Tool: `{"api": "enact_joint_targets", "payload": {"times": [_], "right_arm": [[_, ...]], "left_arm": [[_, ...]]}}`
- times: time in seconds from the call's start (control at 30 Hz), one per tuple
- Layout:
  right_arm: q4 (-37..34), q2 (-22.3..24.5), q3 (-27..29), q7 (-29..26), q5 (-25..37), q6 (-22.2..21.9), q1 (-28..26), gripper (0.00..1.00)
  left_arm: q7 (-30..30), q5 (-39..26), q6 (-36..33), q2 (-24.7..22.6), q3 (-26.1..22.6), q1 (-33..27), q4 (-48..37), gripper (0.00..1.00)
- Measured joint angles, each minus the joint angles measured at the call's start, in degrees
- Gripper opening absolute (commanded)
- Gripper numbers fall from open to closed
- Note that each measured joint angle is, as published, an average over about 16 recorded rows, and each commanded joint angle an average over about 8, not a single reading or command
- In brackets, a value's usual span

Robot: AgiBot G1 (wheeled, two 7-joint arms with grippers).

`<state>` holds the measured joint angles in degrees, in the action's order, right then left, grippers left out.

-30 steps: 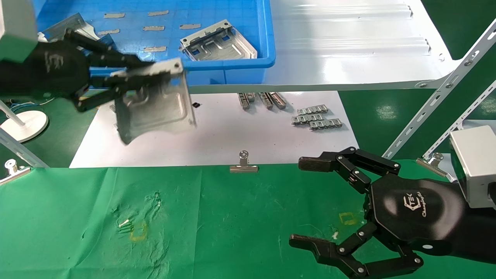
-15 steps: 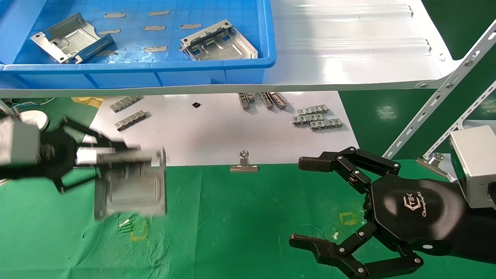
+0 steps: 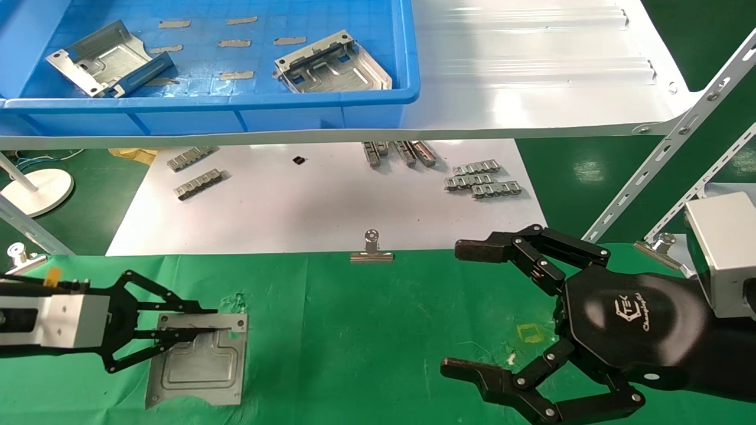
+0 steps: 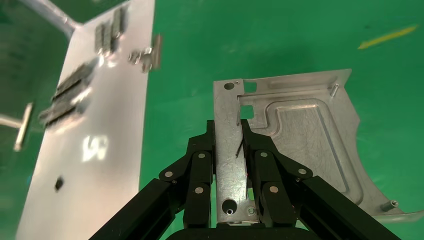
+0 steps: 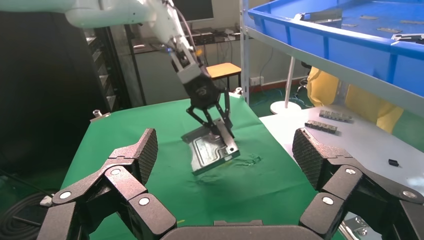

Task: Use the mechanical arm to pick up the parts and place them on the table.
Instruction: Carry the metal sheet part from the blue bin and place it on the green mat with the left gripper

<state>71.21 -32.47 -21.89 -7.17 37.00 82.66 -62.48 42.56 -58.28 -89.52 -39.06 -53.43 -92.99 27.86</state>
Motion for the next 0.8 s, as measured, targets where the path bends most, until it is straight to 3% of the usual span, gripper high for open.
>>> {"api": "enact_joint_targets", "payload": {"times": [0.13,0.23,0.57,0.8], "right_arm": [[0.0,0.0,0.0,0.0,0.0,0.0,0.0,1.00],[0.0,0.0,0.0,0.0,0.0,0.0,0.0,1.00],[0.0,0.0,0.0,0.0,0.0,0.0,0.0,1.00],[0.0,0.0,0.0,0.0,0.0,0.0,0.0,1.00]], "left_arm": [[2.2,0.1,0.6,-0.9,-0.5,0.6,-3.1,0.75],[3.4,-0.3,1.4,-1.7,-0.7,0.6,-5.5,1.00],[4.3,-0.8,1.2,-4.3,-1.2,-0.5,-11.6,1.00],[1.6,2.3,-0.7,-4.3,-0.9,0.0,-12.7,1.00]]}}
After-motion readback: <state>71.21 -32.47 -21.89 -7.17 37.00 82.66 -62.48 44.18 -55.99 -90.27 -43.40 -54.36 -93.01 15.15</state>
